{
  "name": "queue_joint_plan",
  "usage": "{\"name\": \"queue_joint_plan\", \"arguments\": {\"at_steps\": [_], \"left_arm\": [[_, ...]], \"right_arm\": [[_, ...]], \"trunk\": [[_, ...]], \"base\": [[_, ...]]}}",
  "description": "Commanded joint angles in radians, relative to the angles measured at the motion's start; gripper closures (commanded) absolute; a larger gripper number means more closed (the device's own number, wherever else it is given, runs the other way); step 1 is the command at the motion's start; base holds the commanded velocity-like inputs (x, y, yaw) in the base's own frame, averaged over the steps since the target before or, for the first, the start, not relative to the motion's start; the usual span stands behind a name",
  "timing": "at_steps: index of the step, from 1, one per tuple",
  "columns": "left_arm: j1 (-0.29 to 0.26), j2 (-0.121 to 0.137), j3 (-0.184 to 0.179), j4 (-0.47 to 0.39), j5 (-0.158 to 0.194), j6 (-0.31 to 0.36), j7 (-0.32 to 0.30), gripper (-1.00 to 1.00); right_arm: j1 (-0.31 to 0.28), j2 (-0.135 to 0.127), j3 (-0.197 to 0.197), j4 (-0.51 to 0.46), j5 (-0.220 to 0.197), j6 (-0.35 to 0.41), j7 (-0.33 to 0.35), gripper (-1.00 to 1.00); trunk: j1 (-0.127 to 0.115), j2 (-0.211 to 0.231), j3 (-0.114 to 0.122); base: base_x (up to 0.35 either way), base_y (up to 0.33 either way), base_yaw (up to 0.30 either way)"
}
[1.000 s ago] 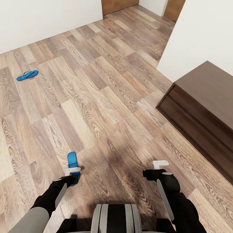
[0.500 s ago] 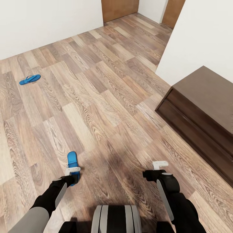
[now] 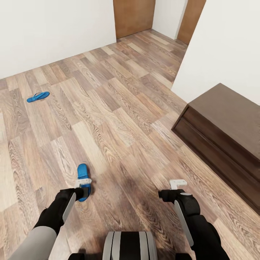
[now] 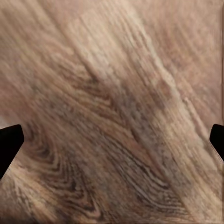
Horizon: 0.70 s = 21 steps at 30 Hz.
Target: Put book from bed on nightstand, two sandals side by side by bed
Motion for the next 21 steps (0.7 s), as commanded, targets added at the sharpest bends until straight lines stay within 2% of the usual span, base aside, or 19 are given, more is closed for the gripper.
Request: {"name": "queue_joint_plan", "arguments": {"at_steps": [1,3,5,8,10,13,16,17,19,21], "left_arm": [[0.000,-0.013,0.002,-0.048,-0.003,0.043,-0.001,1.00],[0.000,-0.032,0.002,-0.140,-0.004,0.124,0.002,1.00],[0.000,-0.040,0.001,-0.196,-0.003,0.175,0.004,1.00],[0.000,-0.054,0.001,-0.282,-0.001,0.217,0.006,1.00],[0.005,-0.078,-0.001,-0.356,-0.007,0.227,0.006,1.00],[0.025,-0.083,0.000,-0.394,-0.008,0.224,0.008,1.00],[0.074,-0.087,0.000,-0.445,-0.009,0.220,0.008,1.00],[0.130,-0.090,-0.004,-0.511,-0.010,0.219,0.008,1.00],[0.153,-0.092,-0.012,-0.547,-0.009,0.219,0.007,1.00],[0.168,-0.094,-0.037,-0.571,-0.008,0.220,0.006,1.00]], "right_arm": [[0.000,-0.001,0.001,-0.002,-0.001,0.005,-0.004,-1.00],[0.000,-0.001,0.002,-0.001,0.000,0.006,-0.004,-1.00],[0.000,-0.001,0.002,0.002,0.002,0.007,-0.004,-1.00],[0.000,-0.002,0.001,0.004,0.001,0.009,-0.004,-1.00],[0.000,-0.002,-0.001,0.003,0.001,0.011,-0.005,-1.00],[0.000,-0.003,0.000,0.004,0.003,0.012,-0.006,-1.00],[0.000,-0.003,0.001,0.004,0.006,0.011,-0.007,-1.00],[0.000,-0.003,0.002,-0.003,0.006,0.012,-0.008,-1.00],[0.000,-0.003,0.002,-0.007,0.007,0.013,-0.010,-1.00],[0.000,-0.003,0.001,-0.008,0.005,0.012,-0.011,-1.00]], "trunk": [[-0.001,0.000,0.003],[-0.001,0.001,0.011],[-0.002,0.001,0.019],[-0.004,0.002,0.030],[-0.005,0.002,0.038],[-0.006,0.003,0.050],[-0.007,0.004,0.061],[-0.008,0.004,0.065],[-0.009,0.004,0.073],[-0.010,0.005,0.081]], "base": [[0.000,0.000,0.000],[0.000,0.000,0.000],[0.000,0.000,0.000],[0.000,0.000,0.000],[0.000,0.000,0.000],[0.000,0.000,0.000],[0.000,0.000,0.000],[0.000,0.000,0.000],[0.000,0.000,0.000],[0.000,0.000,0.017]]}}
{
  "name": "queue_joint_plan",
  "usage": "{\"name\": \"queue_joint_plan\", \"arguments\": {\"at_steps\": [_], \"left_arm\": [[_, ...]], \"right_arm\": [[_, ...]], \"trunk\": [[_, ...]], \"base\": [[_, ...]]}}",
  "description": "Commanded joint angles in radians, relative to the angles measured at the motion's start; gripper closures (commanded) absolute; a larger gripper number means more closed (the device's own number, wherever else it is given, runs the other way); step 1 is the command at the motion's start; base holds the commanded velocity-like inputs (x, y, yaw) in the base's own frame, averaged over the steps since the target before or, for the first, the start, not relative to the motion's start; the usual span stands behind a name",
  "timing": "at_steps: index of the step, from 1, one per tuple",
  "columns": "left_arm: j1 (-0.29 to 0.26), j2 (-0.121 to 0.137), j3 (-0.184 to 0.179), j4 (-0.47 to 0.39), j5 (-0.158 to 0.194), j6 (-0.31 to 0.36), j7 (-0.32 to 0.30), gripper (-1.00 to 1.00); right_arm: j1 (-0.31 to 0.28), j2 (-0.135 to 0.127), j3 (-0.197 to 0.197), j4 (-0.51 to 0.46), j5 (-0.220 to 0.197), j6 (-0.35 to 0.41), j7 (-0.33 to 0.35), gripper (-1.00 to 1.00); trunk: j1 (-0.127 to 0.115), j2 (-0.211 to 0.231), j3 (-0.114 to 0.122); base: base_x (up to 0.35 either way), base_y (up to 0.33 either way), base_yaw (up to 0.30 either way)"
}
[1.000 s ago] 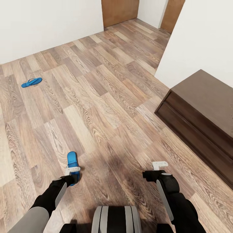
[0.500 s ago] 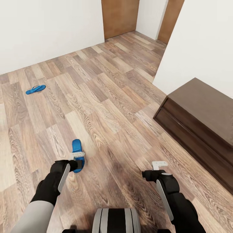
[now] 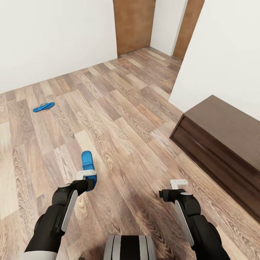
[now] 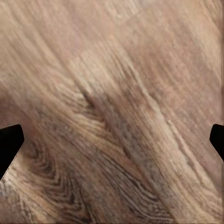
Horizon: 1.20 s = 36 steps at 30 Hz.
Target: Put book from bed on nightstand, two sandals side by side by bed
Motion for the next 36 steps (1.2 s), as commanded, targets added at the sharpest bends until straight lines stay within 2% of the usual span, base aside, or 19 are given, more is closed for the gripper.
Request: {"name": "queue_joint_plan", "arguments": {"at_steps": [1,2,19,36], "left_arm": [[0.001,-0.001,-0.014,-0.003,0.001,0.006,-0.001,1.00],[0.002,0.000,-0.042,-0.006,-0.001,0.007,-0.001,1.00],[0.002,-0.001,-0.048,-0.006,-0.002,0.009,-0.001,1.00],[0.002,-0.001,-0.048,-0.004,-0.002,0.010,-0.001,1.00]], "right_arm": [[0.000,0.000,0.000,-0.002,-0.001,0.005,-0.004,-1.00],[0.000,0.001,0.000,-0.003,-0.001,0.006,-0.005,-1.00],[0.000,0.000,-0.002,-0.004,-0.002,0.007,-0.005,-1.00],[0.000,0.000,-0.002,-0.003,-0.002,0.007,-0.003,-1.00]], "trunk": [[-0.001,0.000,0.004],[-0.001,0.000,0.008],[-0.009,0.004,0.084],[-0.016,0.008,0.153]], "base": [[0.000,0.000,0.119],[0.000,0.000,0.239],[0.000,0.000,0.237],[0.000,0.000,0.026]]}}
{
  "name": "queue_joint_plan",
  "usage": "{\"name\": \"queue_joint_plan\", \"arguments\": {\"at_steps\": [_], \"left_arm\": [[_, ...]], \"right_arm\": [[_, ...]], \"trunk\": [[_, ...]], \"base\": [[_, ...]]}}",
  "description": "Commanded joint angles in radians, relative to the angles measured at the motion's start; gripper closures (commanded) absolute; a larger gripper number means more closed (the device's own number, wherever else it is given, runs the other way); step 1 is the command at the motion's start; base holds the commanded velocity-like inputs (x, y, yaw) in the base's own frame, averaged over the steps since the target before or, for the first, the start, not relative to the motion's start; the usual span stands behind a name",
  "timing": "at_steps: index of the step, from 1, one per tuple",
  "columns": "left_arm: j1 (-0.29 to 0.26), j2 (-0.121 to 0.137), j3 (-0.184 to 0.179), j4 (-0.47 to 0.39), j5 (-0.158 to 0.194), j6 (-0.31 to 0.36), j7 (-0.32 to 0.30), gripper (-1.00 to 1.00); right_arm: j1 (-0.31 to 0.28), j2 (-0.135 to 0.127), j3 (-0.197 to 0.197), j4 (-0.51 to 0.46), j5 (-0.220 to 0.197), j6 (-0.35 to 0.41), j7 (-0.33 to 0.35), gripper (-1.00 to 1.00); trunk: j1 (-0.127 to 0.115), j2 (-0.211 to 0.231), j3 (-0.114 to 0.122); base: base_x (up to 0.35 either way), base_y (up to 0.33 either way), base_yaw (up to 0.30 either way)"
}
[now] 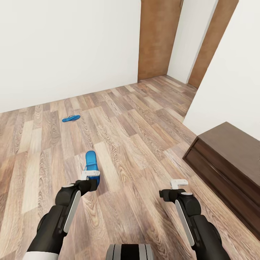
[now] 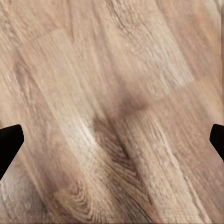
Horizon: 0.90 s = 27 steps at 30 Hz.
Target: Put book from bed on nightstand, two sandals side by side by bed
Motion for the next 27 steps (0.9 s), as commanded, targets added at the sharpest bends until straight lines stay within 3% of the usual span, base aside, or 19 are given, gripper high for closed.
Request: {"name": "queue_joint_plan", "arguments": {"at_steps": [1,27], "left_arm": [[0.000,0.000,0.001,-0.001,0.003,0.005,-0.001,1.00],[0.000,-0.002,0.000,0.004,0.004,0.005,-0.001,1.00]], "right_arm": [[0.000,0.000,0.001,-0.001,0.000,0.005,-0.005,-1.00],[0.000,0.000,0.001,-0.001,-0.002,0.005,-0.004,-1.00]], "trunk": [[-0.001,0.000,0.004],[-0.012,0.006,0.141]], "base": [[0.000,0.000,0.038],[0.000,0.000,0.030]]}}
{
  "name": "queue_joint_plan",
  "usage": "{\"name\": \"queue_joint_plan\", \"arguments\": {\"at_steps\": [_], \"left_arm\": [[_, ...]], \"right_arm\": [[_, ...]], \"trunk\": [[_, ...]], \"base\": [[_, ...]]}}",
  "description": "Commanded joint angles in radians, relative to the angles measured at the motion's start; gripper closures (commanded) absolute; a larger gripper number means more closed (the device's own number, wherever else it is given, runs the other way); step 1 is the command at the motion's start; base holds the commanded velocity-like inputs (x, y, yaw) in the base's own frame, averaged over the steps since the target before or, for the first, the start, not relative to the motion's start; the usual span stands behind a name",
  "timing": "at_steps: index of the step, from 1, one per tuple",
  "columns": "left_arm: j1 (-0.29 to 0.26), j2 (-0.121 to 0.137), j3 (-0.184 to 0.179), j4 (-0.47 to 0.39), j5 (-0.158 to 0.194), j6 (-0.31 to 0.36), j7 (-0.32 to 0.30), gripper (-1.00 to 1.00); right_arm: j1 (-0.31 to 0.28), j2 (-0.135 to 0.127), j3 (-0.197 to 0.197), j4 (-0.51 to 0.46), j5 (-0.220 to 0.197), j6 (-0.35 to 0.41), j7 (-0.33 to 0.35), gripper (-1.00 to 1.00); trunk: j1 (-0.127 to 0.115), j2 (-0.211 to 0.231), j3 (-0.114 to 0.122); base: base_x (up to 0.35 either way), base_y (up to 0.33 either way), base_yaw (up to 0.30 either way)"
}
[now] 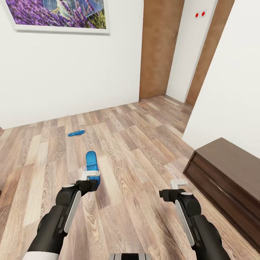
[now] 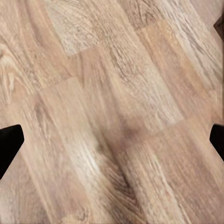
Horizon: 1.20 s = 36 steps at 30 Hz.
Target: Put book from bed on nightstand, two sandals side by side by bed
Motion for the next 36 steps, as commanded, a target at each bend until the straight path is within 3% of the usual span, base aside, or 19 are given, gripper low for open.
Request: {"name": "queue_joint_plan", "arguments": {"at_steps": [1,16,24,36], "left_arm": [[0.000,0.000,0.001,-0.001,0.003,0.005,-0.001,1.00],[0.000,0.000,0.000,-0.001,0.004,0.005,0.000,1.00],[0.000,-0.001,-0.003,0.002,0.010,0.006,-0.001,1.00],[0.000,-0.002,-0.029,0.004,0.010,0.006,0.001,1.00]], "right_arm": [[-0.001,0.000,0.001,-0.001,-0.001,0.005,-0.005,-1.00],[-0.001,0.000,0.001,0.000,-0.001,0.006,-0.005,-1.00],[-0.001,0.000,0.001,0.000,-0.001,0.006,-0.005,-1.00],[-0.001,0.000,0.002,0.005,0.001,0.005,-0.006,-1.00]], "trunk": [[-0.004,0.007,0.004],[-0.061,0.112,0.069],[-0.061,0.112,0.069],[-0.061,0.112,0.069]], "base": [[0.000,0.000,0.000],[0.000,0.000,0.069],[0.029,0.000,0.149],[0.303,0.000,0.112]]}}
